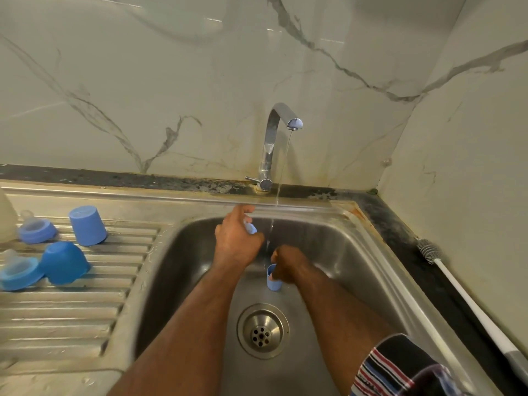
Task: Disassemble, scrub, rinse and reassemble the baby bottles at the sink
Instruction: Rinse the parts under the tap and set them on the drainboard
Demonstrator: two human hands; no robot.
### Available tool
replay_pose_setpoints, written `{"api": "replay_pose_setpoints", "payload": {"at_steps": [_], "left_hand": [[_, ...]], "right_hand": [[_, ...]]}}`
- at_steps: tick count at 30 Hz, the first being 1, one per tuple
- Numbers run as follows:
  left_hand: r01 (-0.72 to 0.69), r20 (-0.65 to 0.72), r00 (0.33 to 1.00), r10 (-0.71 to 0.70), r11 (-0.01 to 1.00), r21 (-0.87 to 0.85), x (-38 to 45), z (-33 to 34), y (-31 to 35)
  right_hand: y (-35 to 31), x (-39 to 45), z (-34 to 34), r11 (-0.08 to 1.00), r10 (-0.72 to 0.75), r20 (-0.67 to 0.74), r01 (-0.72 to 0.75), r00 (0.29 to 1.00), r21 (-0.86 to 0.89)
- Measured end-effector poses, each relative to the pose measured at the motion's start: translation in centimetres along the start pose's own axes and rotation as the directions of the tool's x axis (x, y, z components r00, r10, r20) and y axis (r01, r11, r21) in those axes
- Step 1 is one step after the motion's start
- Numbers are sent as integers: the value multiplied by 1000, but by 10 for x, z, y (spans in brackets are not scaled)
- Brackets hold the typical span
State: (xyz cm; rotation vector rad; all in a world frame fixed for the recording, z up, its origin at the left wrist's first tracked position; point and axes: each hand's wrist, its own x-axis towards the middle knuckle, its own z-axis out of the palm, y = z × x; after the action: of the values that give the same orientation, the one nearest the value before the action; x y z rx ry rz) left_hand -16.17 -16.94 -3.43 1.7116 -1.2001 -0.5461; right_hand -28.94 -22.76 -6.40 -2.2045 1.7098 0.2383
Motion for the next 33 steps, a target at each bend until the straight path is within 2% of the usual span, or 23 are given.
{"api": "replay_pose_setpoints", "payload": {"at_steps": [3,5,7,9,11,13,15,16,19,21,23,26,28,30,31,33], "left_hand": [[95,41,995,-92,993,-71,1,-3,-2],[129,33,991,-127,988,-83,1,-5,-3],[166,37,986,-164,983,-74,0,-7,-4],[218,67,975,-214,974,-65,0,-8,-6],[248,84,967,-243,967,-56,0,-6,-10],[255,97,963,-250,966,-41,0,-3,-12],[253,92,964,-248,967,-40,2,0,-14],[248,78,967,-244,968,-41,3,0,-13],[226,14,974,-226,974,-15,5,-7,-7],[221,-17,975,-222,975,-29,1,-13,-2],[219,-14,975,-220,975,-47,-7,-22,1],[192,-10,981,-193,977,-89,-20,-28,2],[198,-17,979,-203,968,-157,-26,-28,4],[277,2,956,-292,903,-327,-30,-27,10],[332,45,936,-348,834,-440,-32,-27,13],[429,164,894,-418,690,-583,-34,-26,19]], "right_hand": [[-3,1,-11,970,22,-182,23,983,241],[-4,-3,-20,951,0,-150,47,989,305],[-11,-13,-17,981,-98,47,89,994,173],[-19,-17,-1,992,-126,243,113,962,64],[-26,-13,15,981,-121,347,167,930,-104],[-30,-8,20,937,-153,379,256,913,-238],[-29,0,18,950,-164,330,239,930,-200],[-26,6,17,972,-155,276,196,949,-127],[-23,11,7,967,-95,-14,96,995,235],[-22,7,-5,875,-27,-133,88,991,476],[-23,-4,-16,761,30,-192,102,981,640],[-21,-16,-23,487,122,-185,103,975,867],[-21,-24,-28,325,156,-196,137,968,936],[-21,-28,-33,140,175,-177,154,969,978],[-22,-30,-34,63,149,-148,140,978,988],[-24,-33,-38,-18,87,-109,111,990,994]]}}
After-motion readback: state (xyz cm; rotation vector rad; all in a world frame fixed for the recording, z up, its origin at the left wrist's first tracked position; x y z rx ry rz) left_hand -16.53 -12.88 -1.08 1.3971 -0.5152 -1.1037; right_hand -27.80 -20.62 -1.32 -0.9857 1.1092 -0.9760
